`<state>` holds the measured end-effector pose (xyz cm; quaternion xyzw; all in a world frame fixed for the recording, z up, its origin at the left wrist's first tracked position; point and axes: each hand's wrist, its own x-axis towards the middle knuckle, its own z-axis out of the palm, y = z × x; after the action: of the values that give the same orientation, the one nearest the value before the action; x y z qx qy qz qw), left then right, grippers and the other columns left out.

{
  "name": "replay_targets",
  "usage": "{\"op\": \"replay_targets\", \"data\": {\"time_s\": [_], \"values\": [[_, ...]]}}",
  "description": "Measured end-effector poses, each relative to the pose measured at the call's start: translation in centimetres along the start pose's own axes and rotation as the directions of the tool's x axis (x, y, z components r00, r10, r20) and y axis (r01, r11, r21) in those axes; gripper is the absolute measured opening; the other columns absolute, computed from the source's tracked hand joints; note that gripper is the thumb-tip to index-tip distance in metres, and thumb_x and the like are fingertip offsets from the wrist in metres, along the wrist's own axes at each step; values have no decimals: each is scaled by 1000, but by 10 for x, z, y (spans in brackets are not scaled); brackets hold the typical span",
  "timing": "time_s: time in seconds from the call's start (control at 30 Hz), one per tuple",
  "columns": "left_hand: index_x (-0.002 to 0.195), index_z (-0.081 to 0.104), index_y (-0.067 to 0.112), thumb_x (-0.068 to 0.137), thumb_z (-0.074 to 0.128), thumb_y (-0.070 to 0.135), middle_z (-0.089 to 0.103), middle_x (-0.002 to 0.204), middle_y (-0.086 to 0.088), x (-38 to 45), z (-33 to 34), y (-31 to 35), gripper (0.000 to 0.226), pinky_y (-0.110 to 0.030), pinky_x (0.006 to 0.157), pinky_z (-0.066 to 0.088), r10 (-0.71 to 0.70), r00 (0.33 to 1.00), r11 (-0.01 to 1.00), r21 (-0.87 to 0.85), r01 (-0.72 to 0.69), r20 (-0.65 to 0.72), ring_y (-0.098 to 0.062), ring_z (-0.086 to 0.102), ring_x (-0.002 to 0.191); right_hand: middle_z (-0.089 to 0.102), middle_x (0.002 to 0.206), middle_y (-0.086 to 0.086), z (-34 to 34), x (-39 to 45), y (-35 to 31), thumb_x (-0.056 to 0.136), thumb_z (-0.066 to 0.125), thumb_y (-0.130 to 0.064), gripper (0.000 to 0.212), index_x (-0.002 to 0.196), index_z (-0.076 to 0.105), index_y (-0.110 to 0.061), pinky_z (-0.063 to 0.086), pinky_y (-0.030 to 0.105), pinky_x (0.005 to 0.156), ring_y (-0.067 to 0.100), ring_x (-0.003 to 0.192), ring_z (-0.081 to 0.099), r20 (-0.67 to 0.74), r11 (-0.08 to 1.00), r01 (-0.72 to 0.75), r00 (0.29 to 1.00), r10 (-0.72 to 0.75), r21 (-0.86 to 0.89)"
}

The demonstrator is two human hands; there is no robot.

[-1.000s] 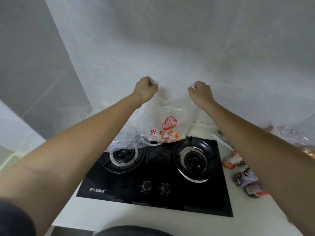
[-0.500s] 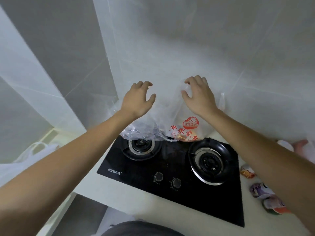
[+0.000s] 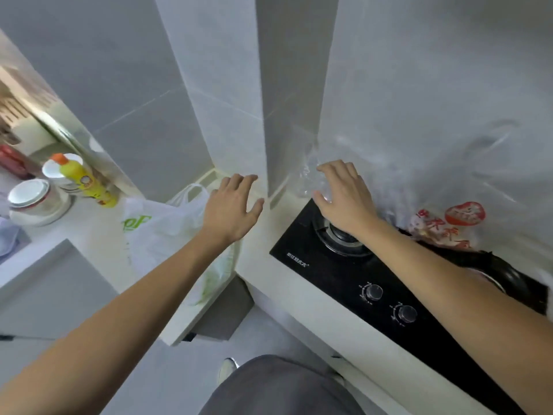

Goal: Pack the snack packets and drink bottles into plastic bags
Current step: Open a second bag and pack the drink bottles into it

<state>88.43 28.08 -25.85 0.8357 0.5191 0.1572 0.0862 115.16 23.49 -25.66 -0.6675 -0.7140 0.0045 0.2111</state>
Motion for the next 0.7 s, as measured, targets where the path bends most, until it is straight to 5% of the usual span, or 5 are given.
{"op": "replay_targets", "data": {"time_s": [0.2,0.43,0.57,0.7], "values": [[144,48,19,99,51,46,57,133,-6,-66,-6,-136,53,-48,92,48,-153,988,987,58,151,26,-32,49,123,51,136,1,93,11,-111,98,59,-39,48,140,51,-16,46,43,101,23,128,44,150,997,36,988,-47,75],[147,46,22,93,58,49,47,146,-9,-104,-9,-240,61,-52,99,44,-307,950,948,97,302,49,-35,42,134,43,148,2,182,21,-190,99,60,-43,59,150,42,-20,44,43,106,25,134,39,390,981,-117,920,47,158],[157,29,33,87,66,56,25,160,-11,-109,1,-269,82,-56,105,43,-385,897,922,44,385,218,-37,30,141,38,156,3,217,24,-209,98,63,-43,69,156,35,-20,39,42,112,27,141,35,494,960,-230,861,123,161],[160,17,38,84,71,54,29,158,-8,-105,16,-283,94,-55,105,44,-351,863,931,35,364,363,-36,35,137,26,165,8,250,32,-206,94,68,-45,87,162,19,-22,31,48,121,33,150,25,537,912,-370,813,226,176]]}}
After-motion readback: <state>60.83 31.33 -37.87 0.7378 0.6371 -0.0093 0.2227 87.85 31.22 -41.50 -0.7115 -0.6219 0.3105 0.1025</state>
